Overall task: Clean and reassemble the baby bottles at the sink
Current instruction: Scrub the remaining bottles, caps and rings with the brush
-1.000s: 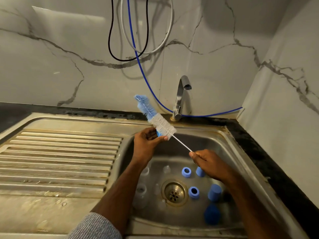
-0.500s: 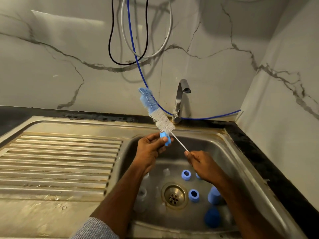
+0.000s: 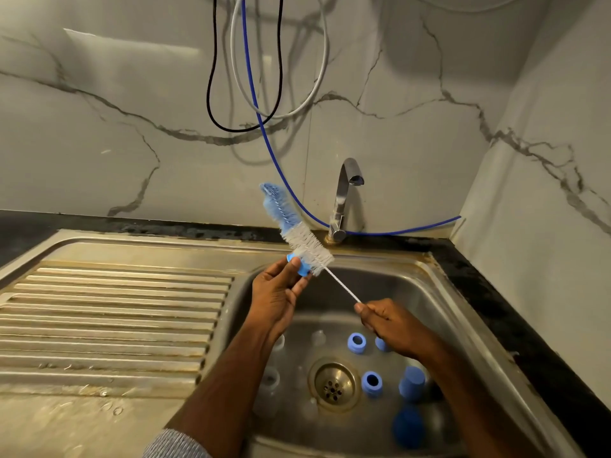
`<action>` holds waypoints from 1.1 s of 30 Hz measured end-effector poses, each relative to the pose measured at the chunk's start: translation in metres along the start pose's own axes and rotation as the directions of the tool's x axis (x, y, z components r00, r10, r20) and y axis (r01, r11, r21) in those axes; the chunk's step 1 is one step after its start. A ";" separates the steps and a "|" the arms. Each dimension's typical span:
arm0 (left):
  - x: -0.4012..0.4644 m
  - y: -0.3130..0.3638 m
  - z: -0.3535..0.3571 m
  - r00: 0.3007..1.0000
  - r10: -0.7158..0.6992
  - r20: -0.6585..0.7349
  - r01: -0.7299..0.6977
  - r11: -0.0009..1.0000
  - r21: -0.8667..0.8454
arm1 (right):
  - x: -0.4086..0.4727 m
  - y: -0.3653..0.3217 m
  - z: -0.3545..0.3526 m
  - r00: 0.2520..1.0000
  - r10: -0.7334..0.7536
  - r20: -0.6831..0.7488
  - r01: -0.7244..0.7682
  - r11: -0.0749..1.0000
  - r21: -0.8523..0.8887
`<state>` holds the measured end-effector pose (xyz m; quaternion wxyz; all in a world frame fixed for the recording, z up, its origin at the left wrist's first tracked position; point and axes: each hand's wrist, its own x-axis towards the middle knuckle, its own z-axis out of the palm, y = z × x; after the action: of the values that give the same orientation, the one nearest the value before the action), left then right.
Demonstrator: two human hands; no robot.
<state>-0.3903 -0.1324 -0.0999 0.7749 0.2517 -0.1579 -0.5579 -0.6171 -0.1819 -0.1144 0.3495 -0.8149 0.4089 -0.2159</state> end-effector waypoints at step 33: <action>-0.003 -0.001 0.001 0.991 -0.096 0.092 0.102 0.992 -0.072 | 0.002 0.008 -0.004 0.994 -0.019 -0.107 0.013 0.998 -0.061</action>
<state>-0.3928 -0.1300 -0.1000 0.7475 0.2046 -0.1578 -0.6119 -0.6226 -0.1885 -0.1179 0.3004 -0.8155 0.4270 -0.2498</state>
